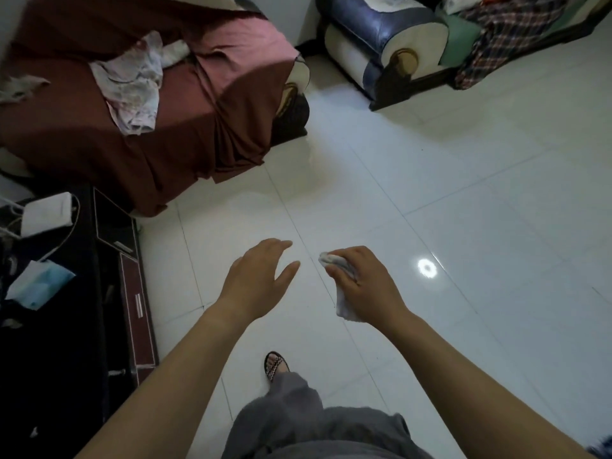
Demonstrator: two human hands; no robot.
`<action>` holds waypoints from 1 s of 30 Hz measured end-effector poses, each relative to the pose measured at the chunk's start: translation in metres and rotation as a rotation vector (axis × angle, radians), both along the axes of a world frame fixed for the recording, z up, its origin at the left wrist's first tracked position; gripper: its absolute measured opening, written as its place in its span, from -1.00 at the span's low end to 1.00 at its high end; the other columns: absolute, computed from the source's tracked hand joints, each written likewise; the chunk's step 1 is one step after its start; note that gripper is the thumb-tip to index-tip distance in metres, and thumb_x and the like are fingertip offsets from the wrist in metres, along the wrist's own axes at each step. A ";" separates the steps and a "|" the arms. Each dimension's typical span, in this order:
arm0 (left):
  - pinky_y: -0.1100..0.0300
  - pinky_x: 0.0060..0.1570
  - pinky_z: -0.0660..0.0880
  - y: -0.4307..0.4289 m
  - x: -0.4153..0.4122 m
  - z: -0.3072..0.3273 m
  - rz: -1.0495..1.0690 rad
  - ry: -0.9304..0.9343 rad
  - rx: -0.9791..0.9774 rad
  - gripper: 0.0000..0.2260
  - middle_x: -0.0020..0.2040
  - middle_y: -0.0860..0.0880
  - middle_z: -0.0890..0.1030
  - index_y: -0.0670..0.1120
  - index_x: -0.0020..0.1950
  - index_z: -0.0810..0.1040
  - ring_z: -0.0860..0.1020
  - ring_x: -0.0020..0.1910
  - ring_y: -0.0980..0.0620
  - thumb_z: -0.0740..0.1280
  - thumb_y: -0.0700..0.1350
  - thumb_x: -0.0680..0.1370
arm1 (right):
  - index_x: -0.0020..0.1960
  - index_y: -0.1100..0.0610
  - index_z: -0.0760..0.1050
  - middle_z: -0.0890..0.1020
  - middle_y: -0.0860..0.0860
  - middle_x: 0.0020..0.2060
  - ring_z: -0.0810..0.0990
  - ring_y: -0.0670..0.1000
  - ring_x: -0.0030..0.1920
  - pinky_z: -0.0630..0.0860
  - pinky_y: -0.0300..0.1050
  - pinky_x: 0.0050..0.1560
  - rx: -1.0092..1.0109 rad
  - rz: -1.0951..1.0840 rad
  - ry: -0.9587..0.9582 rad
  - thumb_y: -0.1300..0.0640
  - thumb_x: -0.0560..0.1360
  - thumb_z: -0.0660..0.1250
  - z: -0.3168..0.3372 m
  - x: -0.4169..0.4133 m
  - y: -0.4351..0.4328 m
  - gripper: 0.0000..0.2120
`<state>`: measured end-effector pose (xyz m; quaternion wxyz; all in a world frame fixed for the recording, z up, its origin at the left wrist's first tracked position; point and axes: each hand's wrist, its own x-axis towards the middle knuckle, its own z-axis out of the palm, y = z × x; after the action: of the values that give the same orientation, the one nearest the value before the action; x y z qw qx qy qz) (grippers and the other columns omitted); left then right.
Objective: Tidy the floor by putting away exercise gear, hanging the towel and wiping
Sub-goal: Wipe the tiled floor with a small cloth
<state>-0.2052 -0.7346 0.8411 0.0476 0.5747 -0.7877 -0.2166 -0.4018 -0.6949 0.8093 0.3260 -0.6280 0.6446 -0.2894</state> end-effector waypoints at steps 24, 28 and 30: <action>0.04 0.28 0.36 -0.460 -0.051 -0.129 -0.028 -0.095 0.145 -0.59 0.39 0.03 0.38 0.02 0.41 0.30 0.36 0.34 0.02 0.10 0.13 0.59 | 0.12 -0.11 0.52 0.54 -0.11 0.07 0.48 -0.12 0.08 0.46 -0.17 0.07 0.164 -0.024 -0.019 -0.08 0.53 0.25 -0.137 -0.048 -0.456 -0.80; 0.06 0.22 0.38 -0.530 -0.055 -0.240 -0.094 -0.116 0.173 -0.59 0.39 0.02 0.38 0.02 0.42 0.30 0.37 0.33 0.00 0.10 0.12 0.59 | 0.12 -0.11 0.52 0.52 -0.11 0.07 0.48 -0.09 0.09 0.47 -0.11 0.08 0.211 -0.061 -0.015 -0.08 0.52 0.25 -0.252 -0.049 -0.510 -0.80; 0.06 0.19 0.38 -0.562 -0.057 -0.313 -0.131 -0.130 0.168 -0.59 0.39 0.03 0.38 0.02 0.41 0.30 0.38 0.32 -0.02 0.11 0.11 0.60 | 0.11 -0.12 0.52 0.52 -0.11 0.07 0.49 -0.06 0.09 0.47 -0.06 0.07 0.223 -0.072 0.001 -0.10 0.52 0.25 -0.328 -0.043 -0.531 -0.80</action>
<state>-0.2625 -1.2965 0.5276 -0.0663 0.5367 -0.8041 -0.2467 -0.4452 -1.2262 0.4817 0.3829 -0.5644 0.6952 -0.2270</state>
